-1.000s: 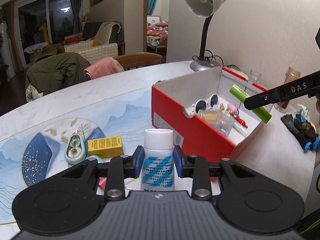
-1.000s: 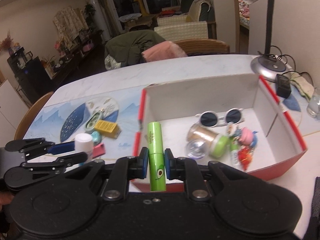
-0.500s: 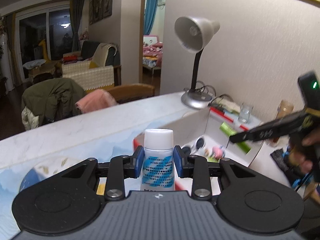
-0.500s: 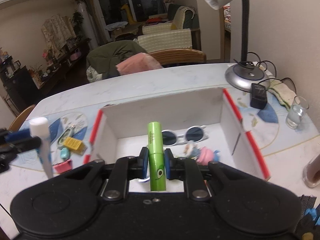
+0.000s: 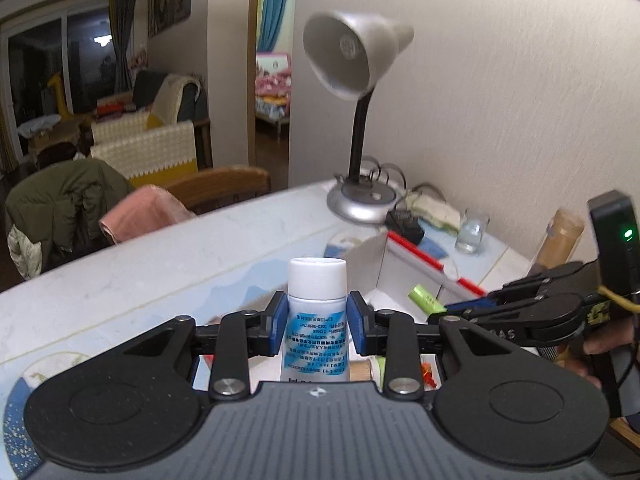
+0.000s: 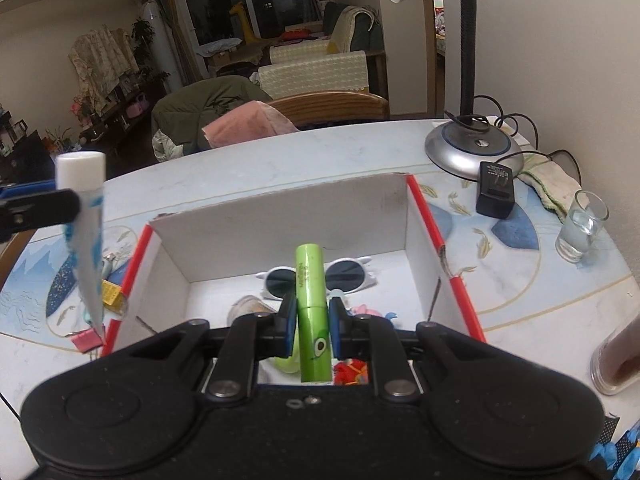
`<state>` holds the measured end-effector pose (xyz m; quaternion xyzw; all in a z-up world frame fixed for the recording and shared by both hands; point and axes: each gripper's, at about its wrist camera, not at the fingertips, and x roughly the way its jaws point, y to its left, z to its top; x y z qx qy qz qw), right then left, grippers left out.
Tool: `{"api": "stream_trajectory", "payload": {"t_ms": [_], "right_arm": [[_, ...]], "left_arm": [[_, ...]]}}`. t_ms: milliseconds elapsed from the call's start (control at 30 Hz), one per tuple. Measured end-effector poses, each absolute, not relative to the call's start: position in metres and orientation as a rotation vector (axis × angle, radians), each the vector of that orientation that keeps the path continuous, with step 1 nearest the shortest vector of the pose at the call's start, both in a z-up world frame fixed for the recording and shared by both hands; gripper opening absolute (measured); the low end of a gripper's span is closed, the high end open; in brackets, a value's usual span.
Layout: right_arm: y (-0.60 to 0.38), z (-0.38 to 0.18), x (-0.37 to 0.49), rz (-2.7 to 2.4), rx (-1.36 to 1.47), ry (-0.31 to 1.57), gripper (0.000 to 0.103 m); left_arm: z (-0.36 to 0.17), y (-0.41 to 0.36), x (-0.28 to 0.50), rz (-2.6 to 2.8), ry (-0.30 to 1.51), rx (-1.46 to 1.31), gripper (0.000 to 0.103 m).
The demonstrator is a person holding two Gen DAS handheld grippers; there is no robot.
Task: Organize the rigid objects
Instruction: 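Lift and carry the toothpaste tube and green glue stick with both tools over the shoebox, then lower both tools into the shoebox and open them, releasing toothpaste and glue stick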
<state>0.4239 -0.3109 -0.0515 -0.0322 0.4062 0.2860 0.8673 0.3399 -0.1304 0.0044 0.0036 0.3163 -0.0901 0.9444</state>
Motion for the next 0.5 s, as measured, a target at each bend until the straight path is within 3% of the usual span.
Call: {"api": "stream_trajectory", "payload": {"t_ms": [500], "right_arm": [[-0.305, -0.088, 0.438, 0.610, -0.138, 0.921, 0.016]], "left_arm": [[-0.065, -0.155, 0.380, -0.148, 0.834, 0.091, 0.031]]}}
